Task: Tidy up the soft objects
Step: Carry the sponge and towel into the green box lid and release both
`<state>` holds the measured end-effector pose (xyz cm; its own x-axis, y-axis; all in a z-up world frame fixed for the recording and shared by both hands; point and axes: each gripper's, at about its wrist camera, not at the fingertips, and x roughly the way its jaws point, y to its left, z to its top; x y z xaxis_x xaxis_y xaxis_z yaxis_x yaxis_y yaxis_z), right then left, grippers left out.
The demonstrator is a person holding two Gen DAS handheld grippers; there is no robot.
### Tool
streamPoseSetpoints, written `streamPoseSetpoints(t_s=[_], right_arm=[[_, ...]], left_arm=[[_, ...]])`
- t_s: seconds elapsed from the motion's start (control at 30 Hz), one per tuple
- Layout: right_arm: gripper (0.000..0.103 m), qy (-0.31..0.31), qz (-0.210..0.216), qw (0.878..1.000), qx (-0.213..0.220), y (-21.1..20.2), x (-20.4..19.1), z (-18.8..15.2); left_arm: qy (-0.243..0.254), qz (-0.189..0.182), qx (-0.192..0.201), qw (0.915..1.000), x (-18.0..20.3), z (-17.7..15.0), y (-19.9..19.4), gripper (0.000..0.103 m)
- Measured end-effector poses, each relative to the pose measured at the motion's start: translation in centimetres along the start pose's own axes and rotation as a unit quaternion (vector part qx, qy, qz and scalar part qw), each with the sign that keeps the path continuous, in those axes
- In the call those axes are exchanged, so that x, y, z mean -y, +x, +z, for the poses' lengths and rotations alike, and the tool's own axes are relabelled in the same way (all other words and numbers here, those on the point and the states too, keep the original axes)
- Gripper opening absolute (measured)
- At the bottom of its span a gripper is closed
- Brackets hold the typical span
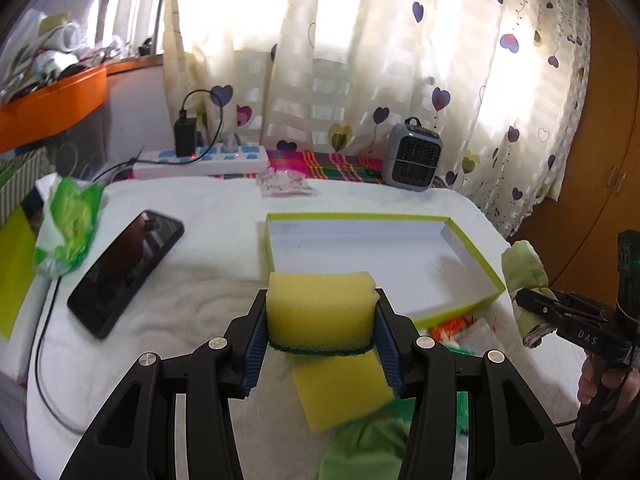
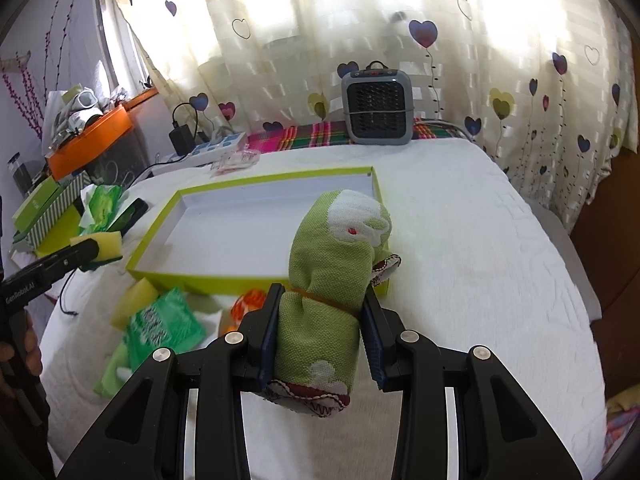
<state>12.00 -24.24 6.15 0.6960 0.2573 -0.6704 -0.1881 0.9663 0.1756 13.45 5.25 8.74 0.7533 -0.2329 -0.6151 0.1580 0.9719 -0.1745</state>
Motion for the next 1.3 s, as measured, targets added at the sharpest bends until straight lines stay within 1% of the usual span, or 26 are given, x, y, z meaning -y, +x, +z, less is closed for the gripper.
streamPoseSetpoints(t_s=[0.07,0.23,0.4,0.53,0.6,0.87,1.03,1.17,1.3], right_arm=[[0.038,-0.003,0.002,1.0,-0.005,0.7,0.1,0.9],[0.038,-0.016,0.008,1.0,-0.017,2.4,0.3,2.5],[0.038,-0.02,0.019,0.998,-0.049,5.1,0.9,3.8],[0.038,-0.021,0.026,0.997,-0.064,6.3,1.4,4.9],[0.038,-0.032,0.031,0.996,-0.076,7.0,1.3,5.5],[0.038,-0.073,-0.006,0.991,-0.111,10.2,0.8,6.4],[0.038,-0.08,-0.009,0.989,-0.121,11.7,0.5,6.5],[0.038,-0.091,-0.025,0.989,-0.113,11.8,0.1,6.4],[0.04,-0.083,-0.024,0.99,-0.109,12.0,0.2,6.3]], left_arm=[[0.004,0.005,-0.002,1.0,0.1,0.7,0.9,0.047],[0.006,-0.001,-0.019,0.9998,-0.1,1.9,3.8,0.047],[0.01,0.0,-0.03,0.9995,0.2,2.9,6.0,0.047],[0.024,0.006,-0.035,0.9991,0.4,3.8,7.6,0.048],[0.025,0.009,-0.043,0.9987,0.4,4.1,8.5,0.048],[0.022,0.016,-0.065,0.9975,0.2,4.3,11.4,0.048],[0.02,0.024,-0.067,0.9973,0.1,4.3,12.2,0.048],[0.021,0.025,-0.069,0.9971,0.1,4.1,12.8,0.048],[0.024,0.028,-0.064,0.9973,0.3,4.0,13.0,0.049]])
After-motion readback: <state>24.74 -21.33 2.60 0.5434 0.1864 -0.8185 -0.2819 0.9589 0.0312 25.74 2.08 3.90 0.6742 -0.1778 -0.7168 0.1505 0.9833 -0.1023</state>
